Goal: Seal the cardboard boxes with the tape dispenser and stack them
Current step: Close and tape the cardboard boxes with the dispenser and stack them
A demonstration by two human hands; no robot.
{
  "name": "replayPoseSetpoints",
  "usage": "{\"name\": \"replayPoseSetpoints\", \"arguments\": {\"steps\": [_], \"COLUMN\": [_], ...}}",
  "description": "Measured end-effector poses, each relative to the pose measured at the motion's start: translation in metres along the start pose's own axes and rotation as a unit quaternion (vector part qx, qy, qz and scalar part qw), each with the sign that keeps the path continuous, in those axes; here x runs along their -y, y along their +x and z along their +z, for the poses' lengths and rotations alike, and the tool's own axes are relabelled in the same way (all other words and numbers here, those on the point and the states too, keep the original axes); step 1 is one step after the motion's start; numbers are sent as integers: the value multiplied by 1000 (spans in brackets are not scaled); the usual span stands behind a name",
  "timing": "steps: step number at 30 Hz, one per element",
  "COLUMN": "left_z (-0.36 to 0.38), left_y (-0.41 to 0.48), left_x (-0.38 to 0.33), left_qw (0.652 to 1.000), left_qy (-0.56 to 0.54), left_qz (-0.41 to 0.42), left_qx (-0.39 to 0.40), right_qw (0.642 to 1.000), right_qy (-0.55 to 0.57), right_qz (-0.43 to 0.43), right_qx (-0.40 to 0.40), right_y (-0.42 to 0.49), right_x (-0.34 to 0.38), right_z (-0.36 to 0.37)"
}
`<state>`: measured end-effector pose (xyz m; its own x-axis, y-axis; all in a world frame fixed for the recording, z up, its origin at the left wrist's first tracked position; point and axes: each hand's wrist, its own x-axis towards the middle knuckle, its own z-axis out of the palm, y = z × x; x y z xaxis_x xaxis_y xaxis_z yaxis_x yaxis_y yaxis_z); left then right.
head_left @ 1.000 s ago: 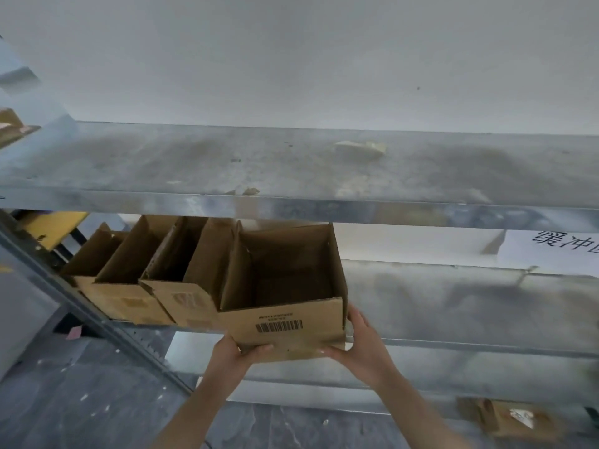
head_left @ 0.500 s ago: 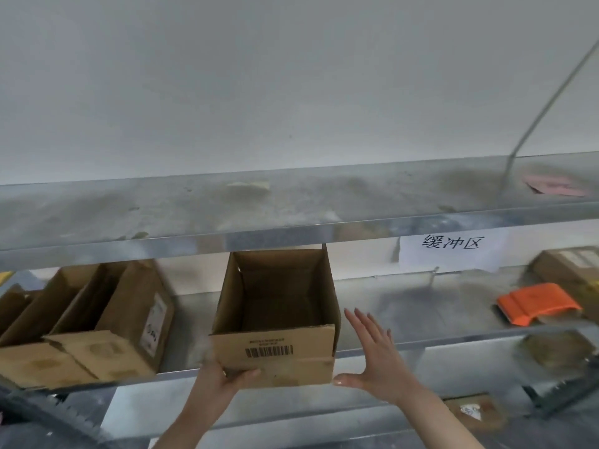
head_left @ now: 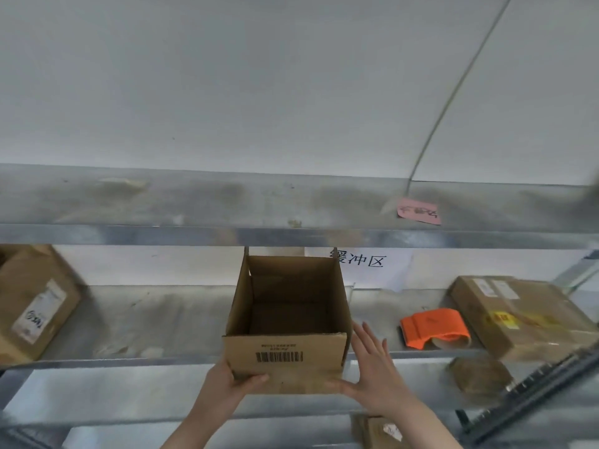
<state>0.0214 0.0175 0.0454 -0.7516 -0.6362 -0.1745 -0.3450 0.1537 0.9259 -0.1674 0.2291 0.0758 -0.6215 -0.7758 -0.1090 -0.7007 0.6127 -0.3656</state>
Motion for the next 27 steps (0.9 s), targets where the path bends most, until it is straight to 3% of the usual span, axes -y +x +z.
{"name": "replayPoseSetpoints", "arguments": {"steps": [11,20,27], "left_z": [116,121,102], "left_y": [18,45,65], "left_x": [-24,-7,6], "left_qw": [999,996,988], "left_qy": [-31,-33,-24], "left_qz": [-4,-19,-59], "left_qx": [18,78,143], "right_qw": [975,967,960], "right_qy": [211,217,231], "right_qz": [57,131,159], "right_qx": [-30,26,15], "right_y": [-9,21,32], "right_x": [-84,-104,-96], "right_z": [-28,1,9]}}
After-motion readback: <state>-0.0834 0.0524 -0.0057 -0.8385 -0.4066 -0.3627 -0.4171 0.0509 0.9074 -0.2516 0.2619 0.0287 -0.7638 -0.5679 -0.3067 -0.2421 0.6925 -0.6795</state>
